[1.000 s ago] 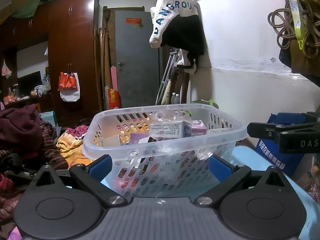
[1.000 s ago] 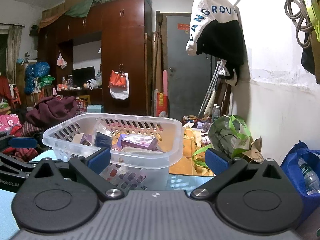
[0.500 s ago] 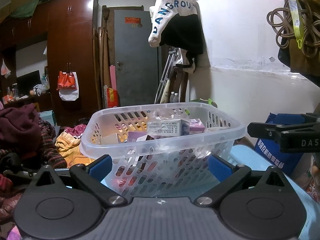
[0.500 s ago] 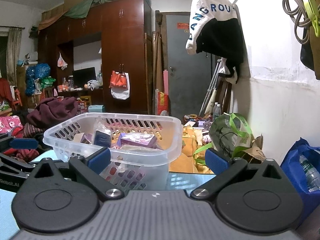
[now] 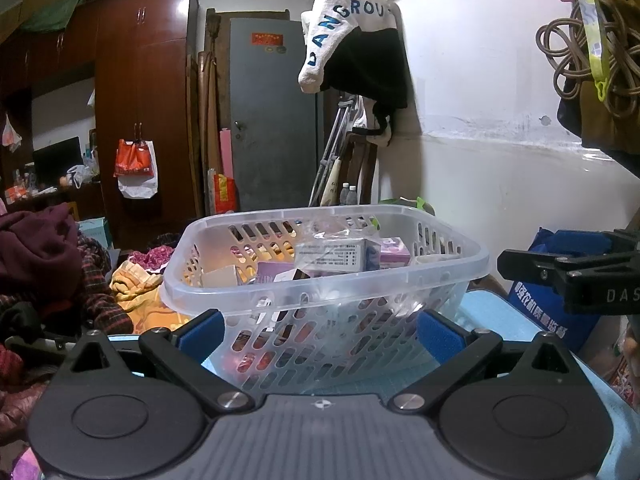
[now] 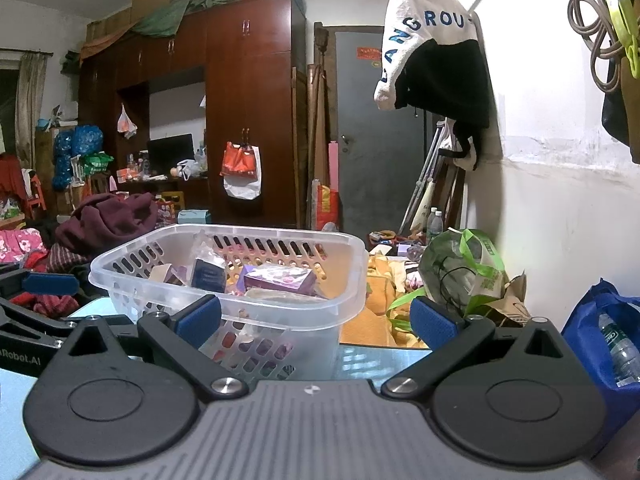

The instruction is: Organize objects

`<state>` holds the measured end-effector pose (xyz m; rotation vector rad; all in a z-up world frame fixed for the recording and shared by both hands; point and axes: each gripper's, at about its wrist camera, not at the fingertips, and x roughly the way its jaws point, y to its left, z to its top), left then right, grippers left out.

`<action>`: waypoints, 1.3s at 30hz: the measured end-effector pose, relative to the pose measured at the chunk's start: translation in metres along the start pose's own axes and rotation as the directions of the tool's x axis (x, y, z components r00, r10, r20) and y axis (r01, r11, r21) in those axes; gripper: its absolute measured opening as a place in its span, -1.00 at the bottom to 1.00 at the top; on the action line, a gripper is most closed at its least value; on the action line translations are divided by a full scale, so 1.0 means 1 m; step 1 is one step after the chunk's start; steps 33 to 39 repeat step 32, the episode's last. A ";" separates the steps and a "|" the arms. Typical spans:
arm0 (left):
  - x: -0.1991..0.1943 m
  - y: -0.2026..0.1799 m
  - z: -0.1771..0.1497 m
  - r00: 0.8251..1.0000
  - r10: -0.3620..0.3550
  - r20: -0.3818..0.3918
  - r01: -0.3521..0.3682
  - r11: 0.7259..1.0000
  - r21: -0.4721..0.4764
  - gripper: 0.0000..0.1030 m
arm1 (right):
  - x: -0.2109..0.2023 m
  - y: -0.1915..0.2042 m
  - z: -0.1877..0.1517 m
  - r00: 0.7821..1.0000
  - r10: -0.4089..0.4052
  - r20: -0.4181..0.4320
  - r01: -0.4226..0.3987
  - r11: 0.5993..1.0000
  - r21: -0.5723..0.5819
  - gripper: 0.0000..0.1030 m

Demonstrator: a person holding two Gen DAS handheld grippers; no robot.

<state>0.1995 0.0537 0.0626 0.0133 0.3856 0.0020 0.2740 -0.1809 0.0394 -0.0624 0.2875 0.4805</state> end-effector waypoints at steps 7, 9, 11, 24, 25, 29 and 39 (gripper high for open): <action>0.000 -0.001 0.000 1.000 0.000 0.000 0.000 1.000 -0.001 1.00 | 0.000 -0.002 -0.001 1.000 0.003 -0.005 -0.003 1.000 0.010 1.00; 0.000 -0.001 0.001 1.000 -0.001 -0.001 0.001 1.000 -0.004 1.00 | 0.000 -0.002 -0.001 1.000 0.006 -0.006 -0.006 1.000 0.014 1.00; 0.000 -0.001 0.001 1.000 0.000 -0.001 0.000 1.000 -0.004 1.00 | 0.000 -0.002 -0.002 1.000 0.005 -0.005 -0.005 1.000 0.014 1.00; 0.002 -0.003 0.002 1.000 0.001 -0.002 -0.001 1.000 -0.011 1.00 | 0.001 -0.004 -0.004 1.000 0.005 -0.012 -0.004 1.000 0.016 1.00; 0.002 -0.003 0.002 1.000 0.000 -0.003 0.000 1.000 -0.012 1.00 | 0.001 -0.004 -0.004 1.000 0.005 -0.012 -0.004 1.000 0.016 1.00; 0.003 -0.003 0.002 1.000 -0.014 -0.003 0.014 1.000 -0.019 1.00 | 0.001 -0.005 -0.004 1.000 0.004 -0.012 -0.004 1.000 0.015 1.00; 0.003 -0.005 0.001 1.000 -0.014 0.004 0.014 1.000 -0.018 0.99 | 0.000 -0.004 -0.004 1.000 0.008 -0.012 -0.008 1.000 0.015 1.00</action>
